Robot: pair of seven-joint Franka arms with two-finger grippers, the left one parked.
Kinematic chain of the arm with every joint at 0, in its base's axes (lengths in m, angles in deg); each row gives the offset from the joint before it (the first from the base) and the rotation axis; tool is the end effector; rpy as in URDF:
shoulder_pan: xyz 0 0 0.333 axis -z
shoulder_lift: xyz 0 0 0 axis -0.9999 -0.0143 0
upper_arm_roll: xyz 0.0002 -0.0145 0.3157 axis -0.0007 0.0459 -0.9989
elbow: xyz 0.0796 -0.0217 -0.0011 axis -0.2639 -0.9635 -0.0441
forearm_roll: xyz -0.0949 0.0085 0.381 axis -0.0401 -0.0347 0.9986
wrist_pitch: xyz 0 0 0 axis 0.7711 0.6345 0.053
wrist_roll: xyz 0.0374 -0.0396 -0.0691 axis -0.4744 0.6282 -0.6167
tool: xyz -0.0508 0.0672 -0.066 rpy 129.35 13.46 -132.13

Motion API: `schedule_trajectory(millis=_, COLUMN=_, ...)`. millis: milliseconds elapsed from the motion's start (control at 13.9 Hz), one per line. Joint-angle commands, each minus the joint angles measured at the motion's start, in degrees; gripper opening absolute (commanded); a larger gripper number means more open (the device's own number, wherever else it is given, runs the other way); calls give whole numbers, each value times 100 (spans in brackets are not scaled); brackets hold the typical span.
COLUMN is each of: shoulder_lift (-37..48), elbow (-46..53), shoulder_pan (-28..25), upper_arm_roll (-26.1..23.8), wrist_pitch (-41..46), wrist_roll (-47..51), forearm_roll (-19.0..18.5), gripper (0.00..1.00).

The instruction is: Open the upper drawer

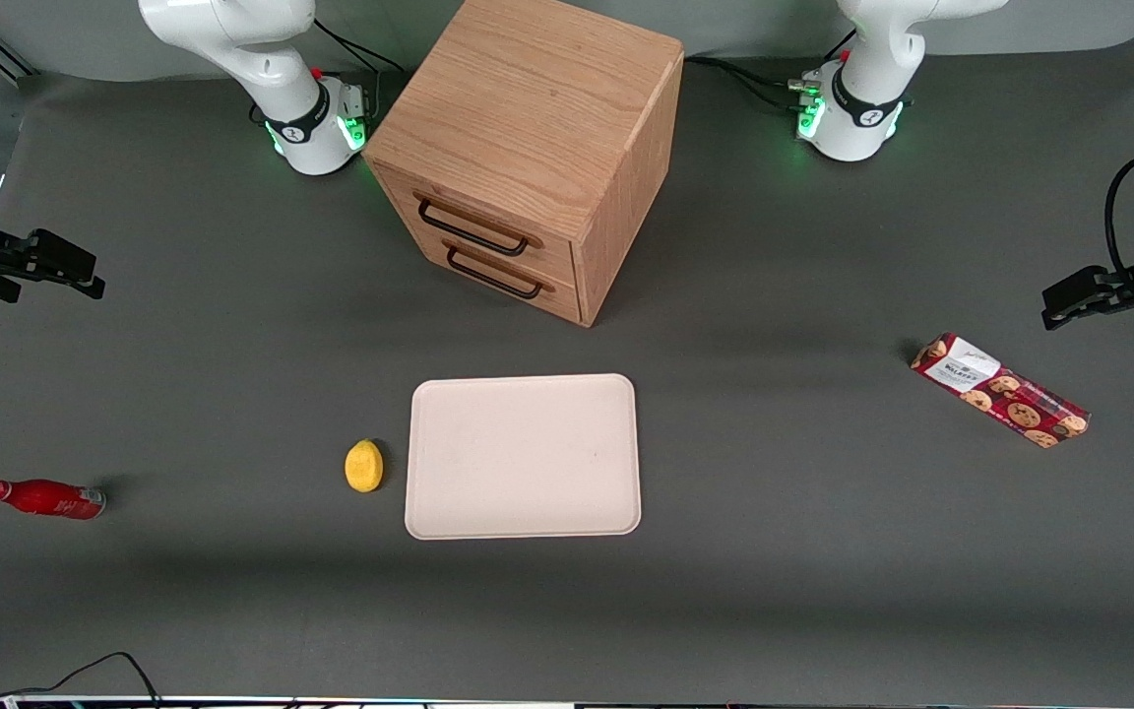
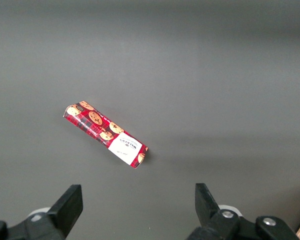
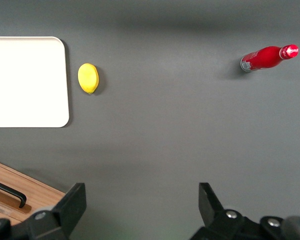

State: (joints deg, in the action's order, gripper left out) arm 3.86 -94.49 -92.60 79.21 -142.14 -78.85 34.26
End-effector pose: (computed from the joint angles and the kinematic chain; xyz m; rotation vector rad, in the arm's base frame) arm 0.5476 -0.0205 0.6198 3.1275 0.0079 -0.0140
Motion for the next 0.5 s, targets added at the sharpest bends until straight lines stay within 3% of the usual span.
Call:
schedule_trajectory(millis=0, shoulder_lift=-17, elbow=101, shoulder_pan=-18, upper_arm_roll=72, wrist_pitch=71, wrist_roll=-79, forearm_roll=-65, gripper=100)
schedule_trajectory(millis=431, shoulder_lift=-35, elbow=119, shoulder_pan=-18, upper_arm_roll=99, wrist_pitch=62, wrist_roll=-106, forearm_roll=-30, gripper=100)
